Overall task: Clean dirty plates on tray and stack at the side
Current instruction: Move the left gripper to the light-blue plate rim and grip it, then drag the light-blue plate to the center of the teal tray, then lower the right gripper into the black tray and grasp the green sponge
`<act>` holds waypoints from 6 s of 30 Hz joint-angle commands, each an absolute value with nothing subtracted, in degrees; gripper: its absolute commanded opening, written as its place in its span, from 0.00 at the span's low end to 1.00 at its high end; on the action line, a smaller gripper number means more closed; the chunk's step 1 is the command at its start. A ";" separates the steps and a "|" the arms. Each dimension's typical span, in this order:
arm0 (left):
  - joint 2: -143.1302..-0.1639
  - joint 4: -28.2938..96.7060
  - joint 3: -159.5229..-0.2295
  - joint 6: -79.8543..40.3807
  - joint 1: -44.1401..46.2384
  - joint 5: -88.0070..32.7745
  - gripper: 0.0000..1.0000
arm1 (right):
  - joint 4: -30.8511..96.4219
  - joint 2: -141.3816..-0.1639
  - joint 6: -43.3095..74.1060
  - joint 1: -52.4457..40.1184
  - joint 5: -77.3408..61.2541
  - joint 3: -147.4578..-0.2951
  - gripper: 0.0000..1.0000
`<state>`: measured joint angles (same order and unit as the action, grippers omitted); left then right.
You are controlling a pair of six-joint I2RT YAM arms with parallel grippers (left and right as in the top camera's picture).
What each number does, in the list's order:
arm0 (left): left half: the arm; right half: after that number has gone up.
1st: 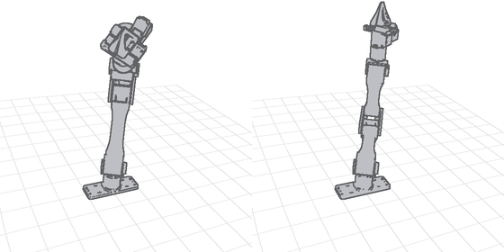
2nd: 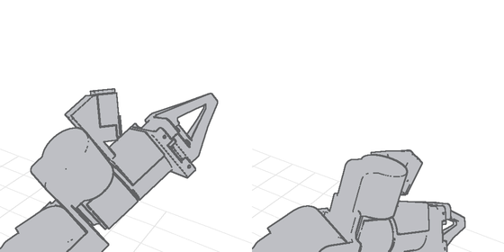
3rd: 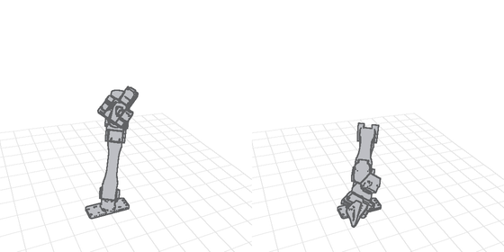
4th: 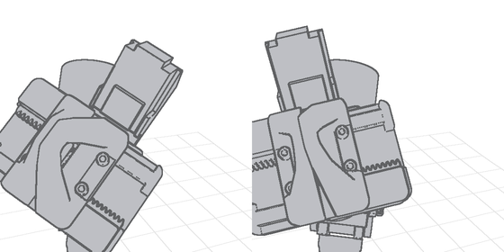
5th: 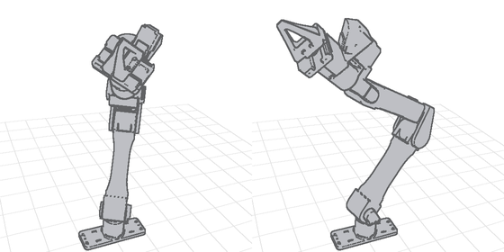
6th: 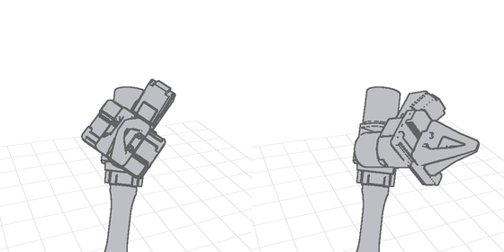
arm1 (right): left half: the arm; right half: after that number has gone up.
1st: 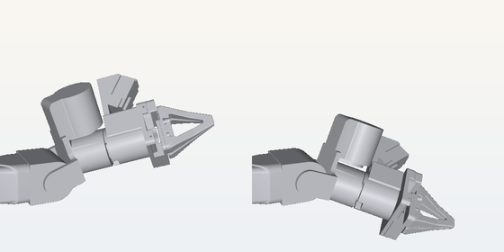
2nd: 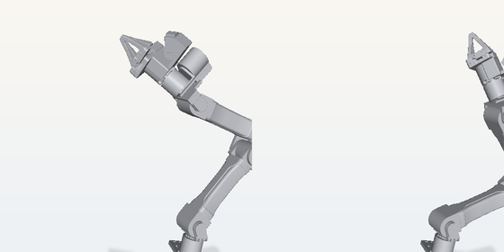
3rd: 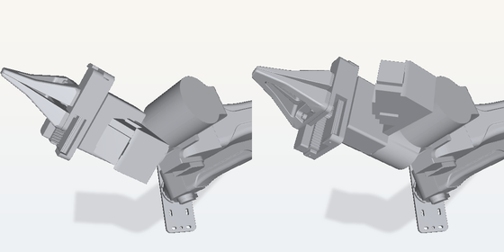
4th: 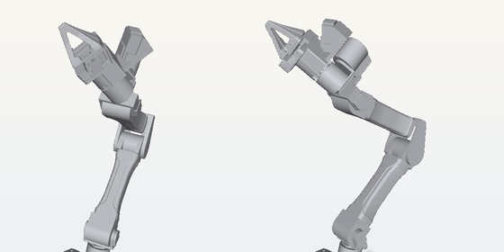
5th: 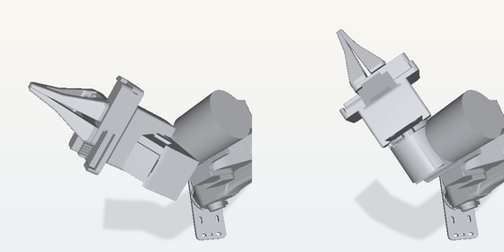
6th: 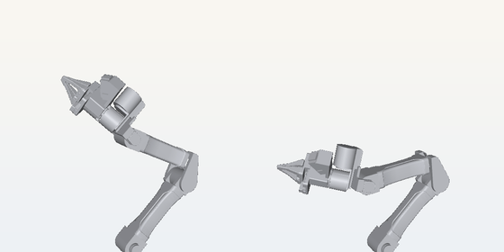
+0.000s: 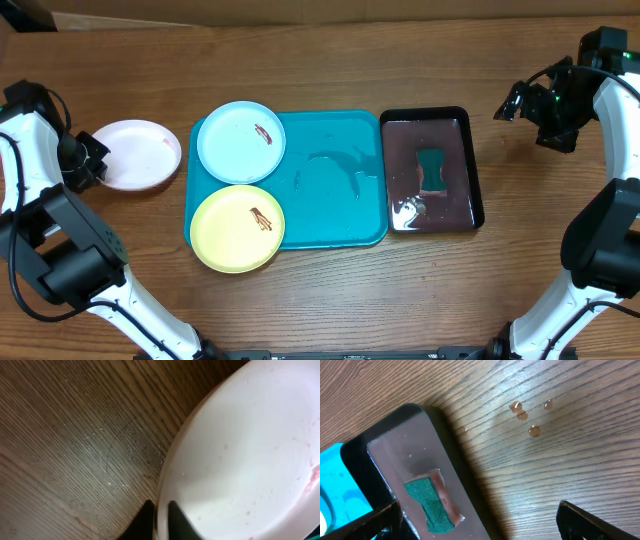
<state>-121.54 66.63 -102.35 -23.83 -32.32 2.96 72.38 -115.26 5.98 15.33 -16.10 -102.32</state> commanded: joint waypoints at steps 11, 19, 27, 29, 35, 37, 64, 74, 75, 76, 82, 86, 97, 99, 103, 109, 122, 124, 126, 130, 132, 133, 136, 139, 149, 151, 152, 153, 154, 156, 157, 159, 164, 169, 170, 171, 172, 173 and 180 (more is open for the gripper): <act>-121.38 66.65 -102.85 -10.74 -29.41 -20.60 0.39 | 72.10 -113.80 5.96 15.46 -16.16 -103.48 1.00; -121.40 65.73 -102.83 -10.31 -19.40 -16.19 0.53 | 72.12 -113.80 5.96 15.46 -16.16 -103.48 1.00; -121.49 66.13 -102.78 -11.90 -11.22 -6.04 0.45 | 72.12 -113.80 5.96 15.46 -16.16 -103.48 1.00; -121.49 66.37 -102.78 -12.99 -10.15 -4.25 0.44 | 72.12 -113.80 5.96 15.46 -16.16 -103.48 1.00; -121.49 66.37 -102.19 -13.32 -9.30 -4.01 0.39 | 72.10 -113.80 5.96 15.46 -16.16 -103.48 1.00; -121.49 65.98 -101.12 -13.54 -9.30 -4.03 0.39 | 72.12 -113.80 5.96 15.46 -16.16 -103.48 1.00; -121.49 56.97 -91.18 -13.45 -6.70 -19.57 0.04 | 72.12 -113.80 5.96 15.46 -16.16 -103.48 1.00; -121.49 57.34 -91.18 -15.03 4.14 -18.87 0.04 | 72.12 -113.80 5.96 15.46 -16.16 -103.48 1.00; -121.49 57.36 -91.18 -15.35 5.13 -18.81 0.04 | 72.12 -113.80 5.96 15.46 -16.16 -103.48 1.00; -121.49 57.45 -91.18 -15.55 6.20 -18.68 0.04 | 72.12 -113.80 5.96 15.46 -16.16 -103.48 1.00; -121.49 59.75 -91.18 -18.76 9.85 -11.99 0.04 | 72.12 -113.80 5.96 15.44 -16.16 -103.48 1.00; -121.49 60.49 -91.18 -19.81 10.26 -11.46 0.04 | 72.12 -113.80 5.96 15.46 -16.16 -103.48 1.00; -121.49 61.06 -91.18 -25.28 10.11 -7.11 0.04 | 72.12 -113.80 5.96 15.46 -16.16 -103.48 1.00; -121.49 60.84 -91.18 -25.96 10.22 -7.16 0.04 | 72.12 -113.80 5.96 15.46 -16.16 -103.48 1.00; -121.49 60.82 -91.18 -25.93 10.22 -7.31 0.04 | 71.48 -113.80 6.02 15.46 -16.45 -103.48 1.00; -121.49 60.86 -91.18 -25.76 10.22 -7.29 0.05 | 65.84 -113.80 9.28 15.44 -20.27 -103.48 1.00; -121.49 60.86 -91.05 -25.74 10.33 -7.25 0.10 | 78.46 -113.80 4.19 3.09 -16.80 -103.13 0.70; -121.49 61.21 -91.05 -25.74 10.33 -7.27 0.10 | 80.82 -113.80 4.23 -1.32 -9.43 -102.74 0.72; -121.49 61.30 -91.02 -25.74 10.33 -7.27 0.10 | 81.89 -113.89 4.51 -4.56 -4.82 -101.80 0.73; -121.49 61.25 -91.00 -25.74 10.33 -7.27 0.10 | 79.02 -113.91 4.69 -9.06 -1.56 -97.95 0.72; -121.49 61.28 -91.00 -25.74 10.33 -7.27 0.10 | 75.92 -113.97 4.69 -10.46 -0.38 -95.20 0.70; -121.49 61.28 -91.00 -25.74 10.33 -7.29 0.10 | 74.17 -113.97 4.67 -10.96 0.05 -93.73 0.69; -121.49 61.28 -91.00 -25.76 10.33 -7.29 0.10 | 69.45 -114.02 4.69 -11.57 0.36 -89.82 0.64; -121.49 61.28 -91.00 -25.76 10.33 -7.29 0.10 | 64.99 -114.02 6.07 -11.62 0.34 -86.41 0.60; -121.49 61.06 -91.00 -25.78 10.33 -7.31 0.10 | 60.66 -114.13 6.17 -11.68 -3.07 -84.84 0.53; -121.49 61.10 -91.00 -25.76 10.33 -7.33 0.10 | 60.01 -114.13 6.17 -11.66 -3.05 -84.44 0.51; -121.49 61.14 -91.00 -25.76 10.33 -7.33 0.10 | 59.46 -114.13 6.17 -11.66 -3.05 -84.07 0.51; -121.49 61.17 -91.00 -25.78 10.33 -7.33 0.10 | 58.72 -114.13 6.17 -11.68 -3.07 -83.61 0.51; -121.49 61.19 -91.00 -25.76 10.33 -7.33 0.10 | 58.17 -114.13 6.17 -11.68 -3.07 -83.20 0.51; -121.49 61.23 -91.00 -25.76 10.33 -7.31 0.10 | 56.77 -114.13 6.17 -11.66 -3.07 -81.93 0.51; -121.49 61.23 -91.00 -25.74 10.33 -7.31 0.10 | 56.16 -114.13 6.17 -11.66 -3.07 -81.32 0.51; -121.49 61.23 -91.00 -25.76 10.33 -7.31 0.10 | 55.79 -114.13 6.17 -11.66 -3.05 -80.75 0.51; -121.49 61.23 -91.00 -25.76 10.33 -7.31 0.10 | 55.37 -114.13 6.17 -11.66 -3.05 -80.68 0.51; -121.49 61.21 -91.00 -25.74 10.33 -7.29 0.10 | 55.57 -114.13 6.17 -11.66 -3.07 -80.68 0.41; -121.49 61.21 -91.00 -25.76 10.33 -7.29 0.10 | 55.81 -114.13 6.17 -11.66 -3.07 -80.68 0.40; -121.49 61.23 -91.00 -25.76 10.33 -7.29 0.10 | 56.12 -114.13 6.17 -11.68 -3.07 -80.68 0.40; -121.49 61.23 -91.00 -25.76 10.33 -7.29 0.10 | 56.23 -114.13 6.17 -11.68 -3.05 -80.68 0.40; -121.49 61.23 -91.00 -25.76 10.33 -7.29 0.10 | 56.18 -114.13 6.17 -11.66 -3.05 -80.66 0.41; -121.49 61.23 -91.00 -25.76 10.33 -7.29 0.10 | 55.57 -114.13 6.17 -11.66 -3.07 -80.66 0.41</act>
<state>-121.54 61.17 -91.42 -25.17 10.15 -7.86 55.88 -115.24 6.02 -11.64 -2.72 -80.95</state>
